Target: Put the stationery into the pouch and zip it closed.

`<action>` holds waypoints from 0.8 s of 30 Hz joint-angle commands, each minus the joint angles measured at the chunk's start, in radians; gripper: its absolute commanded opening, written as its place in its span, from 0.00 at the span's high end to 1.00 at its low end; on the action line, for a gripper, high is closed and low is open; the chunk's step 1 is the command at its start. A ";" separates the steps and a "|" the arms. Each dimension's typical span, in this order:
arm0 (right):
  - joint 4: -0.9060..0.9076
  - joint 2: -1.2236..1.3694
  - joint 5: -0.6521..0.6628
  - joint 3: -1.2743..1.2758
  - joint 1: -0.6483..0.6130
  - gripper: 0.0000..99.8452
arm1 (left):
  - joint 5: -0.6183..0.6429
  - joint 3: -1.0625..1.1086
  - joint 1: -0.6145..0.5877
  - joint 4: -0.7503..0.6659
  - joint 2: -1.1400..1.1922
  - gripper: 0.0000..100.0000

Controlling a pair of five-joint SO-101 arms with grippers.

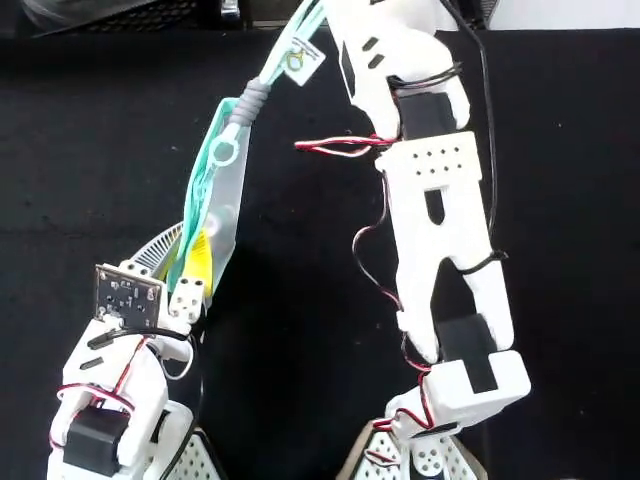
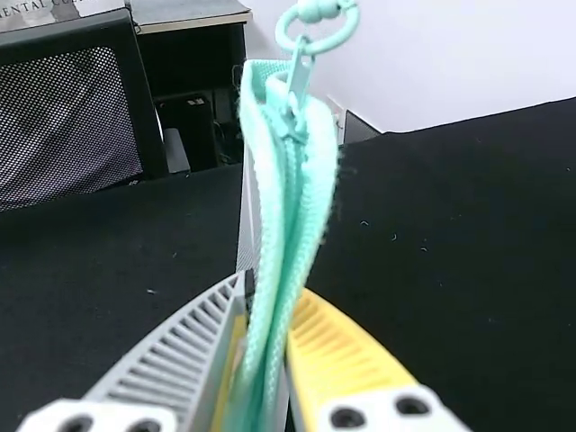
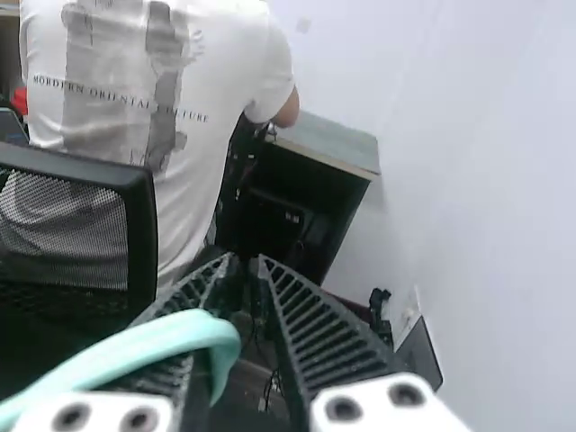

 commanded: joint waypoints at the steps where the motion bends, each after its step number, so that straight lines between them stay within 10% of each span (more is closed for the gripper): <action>1: -0.031 -0.005 -0.002 -0.111 0.074 0.99 | 0.015 0.061 -0.016 0.012 -0.002 0.97; 24: 0.072 0.259 0.193 -0.484 0.074 0.99 | 0.011 0.061 -0.018 0.017 0.000 0.97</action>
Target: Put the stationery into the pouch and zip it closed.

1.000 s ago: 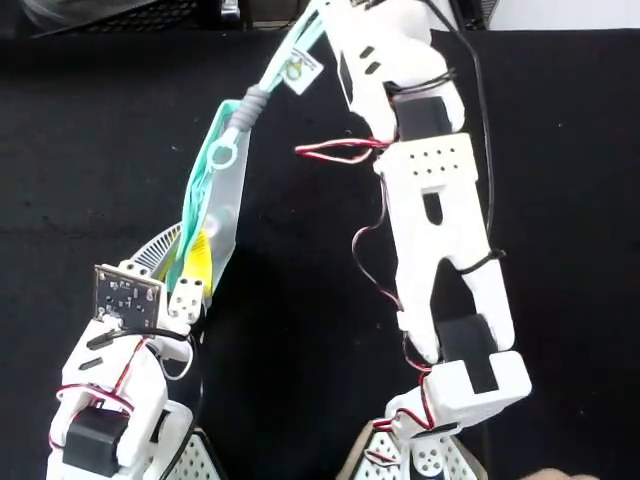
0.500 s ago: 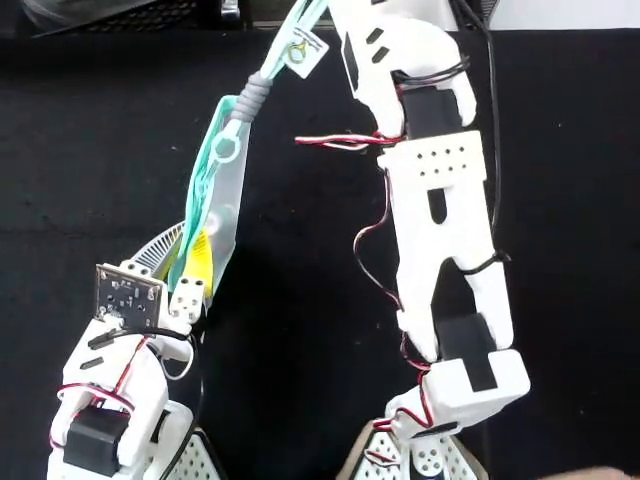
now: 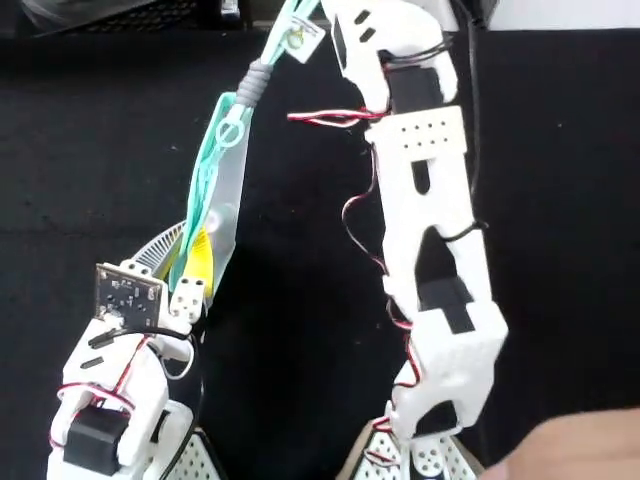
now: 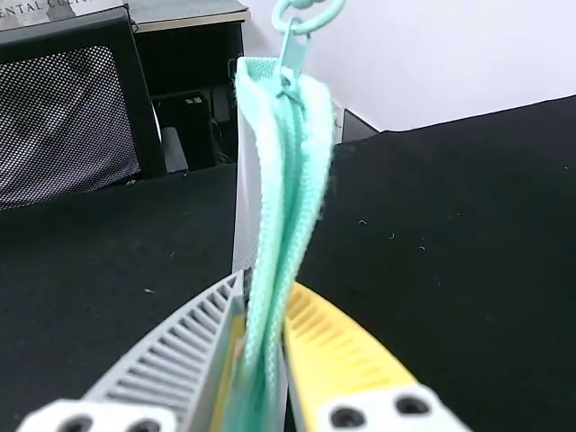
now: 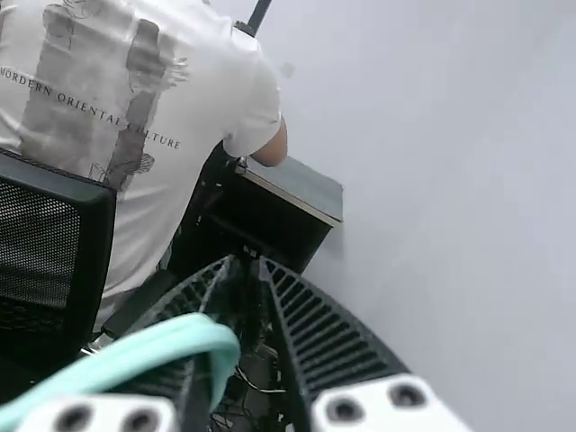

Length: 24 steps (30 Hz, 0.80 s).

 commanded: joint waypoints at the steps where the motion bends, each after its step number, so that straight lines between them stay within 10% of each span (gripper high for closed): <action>1: 0.058 -0.001 0.006 -0.130 0.074 0.99 | 0.005 0.061 -0.019 0.017 0.000 0.97; 24: -0.071 0.202 0.011 -0.257 0.215 0.99 | -0.002 0.061 -0.018 0.018 -0.002 0.97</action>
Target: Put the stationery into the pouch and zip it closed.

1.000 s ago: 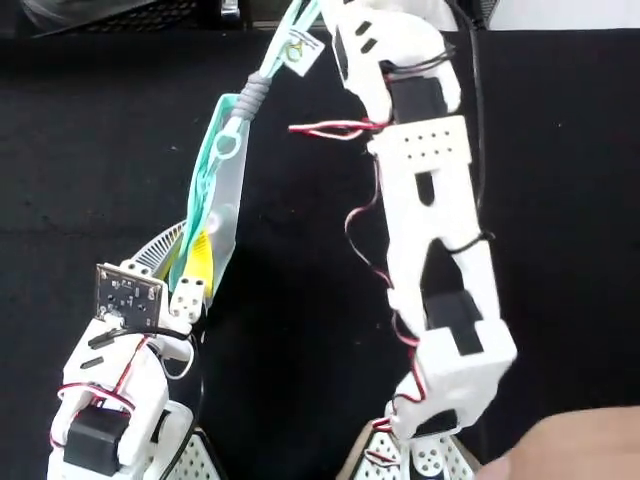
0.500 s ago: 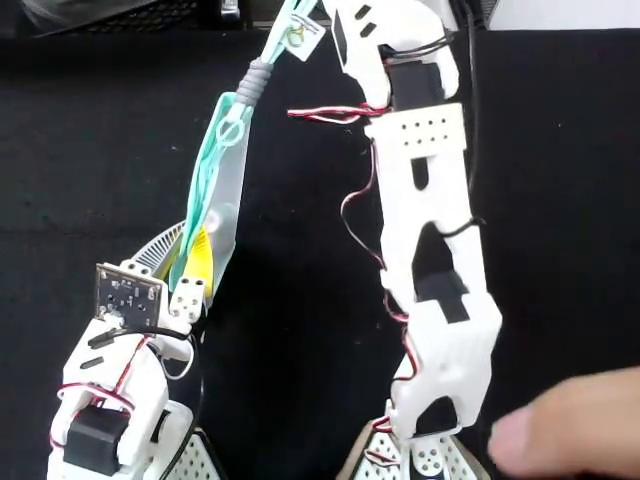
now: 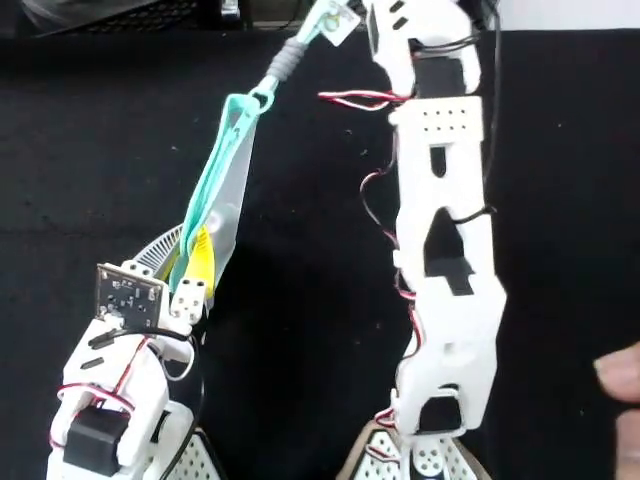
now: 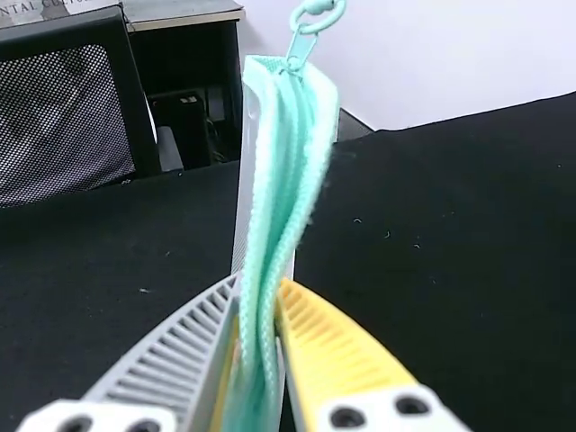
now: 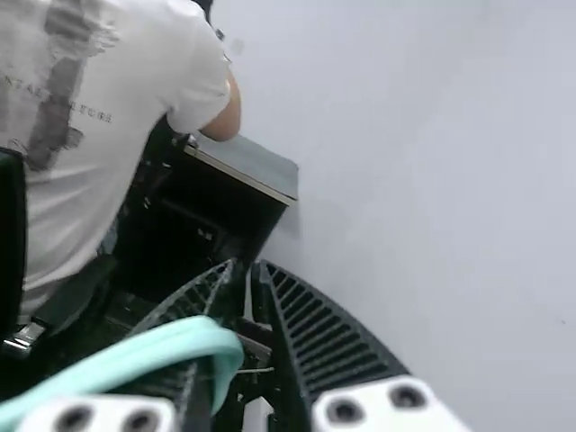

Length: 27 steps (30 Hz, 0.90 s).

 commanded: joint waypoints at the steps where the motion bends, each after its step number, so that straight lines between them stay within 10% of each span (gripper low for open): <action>1: -0.031 0.018 0.006 -0.099 0.106 0.99 | -0.002 0.059 -0.018 0.020 -0.002 0.97; 27: 0.462 0.093 0.006 -0.503 0.002 0.99 | -0.061 -0.101 -0.016 0.046 -0.002 0.89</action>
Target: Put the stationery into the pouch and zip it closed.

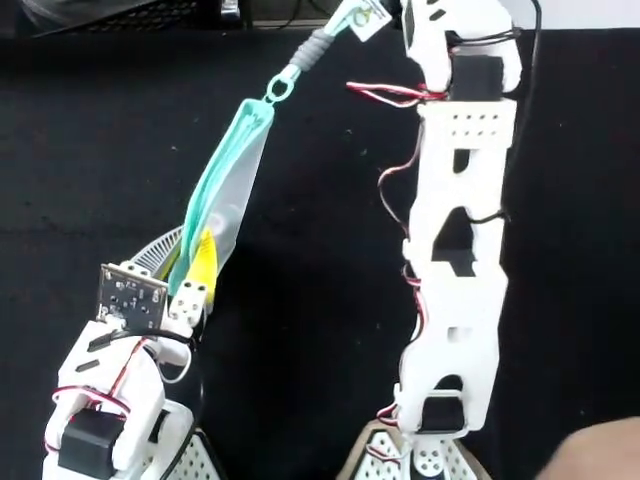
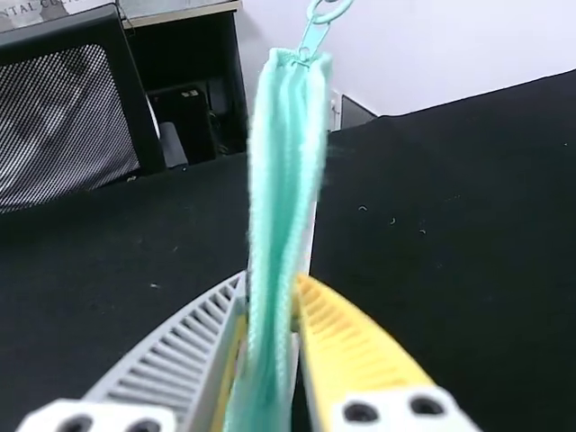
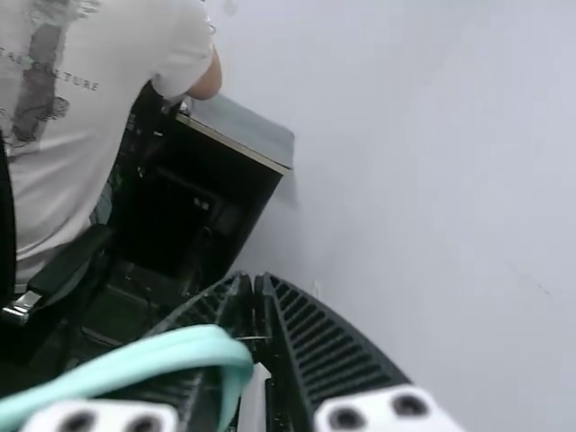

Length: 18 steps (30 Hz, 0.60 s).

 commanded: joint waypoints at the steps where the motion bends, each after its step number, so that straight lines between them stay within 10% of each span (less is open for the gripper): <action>1: 0.054 -0.018 0.006 -0.079 -0.038 0.99 | -0.006 -0.056 -0.016 0.005 -0.002 0.89; 18: 0.155 -0.018 0.008 -0.097 -0.080 0.99 | 0.061 -0.154 -0.018 -0.144 0.000 0.89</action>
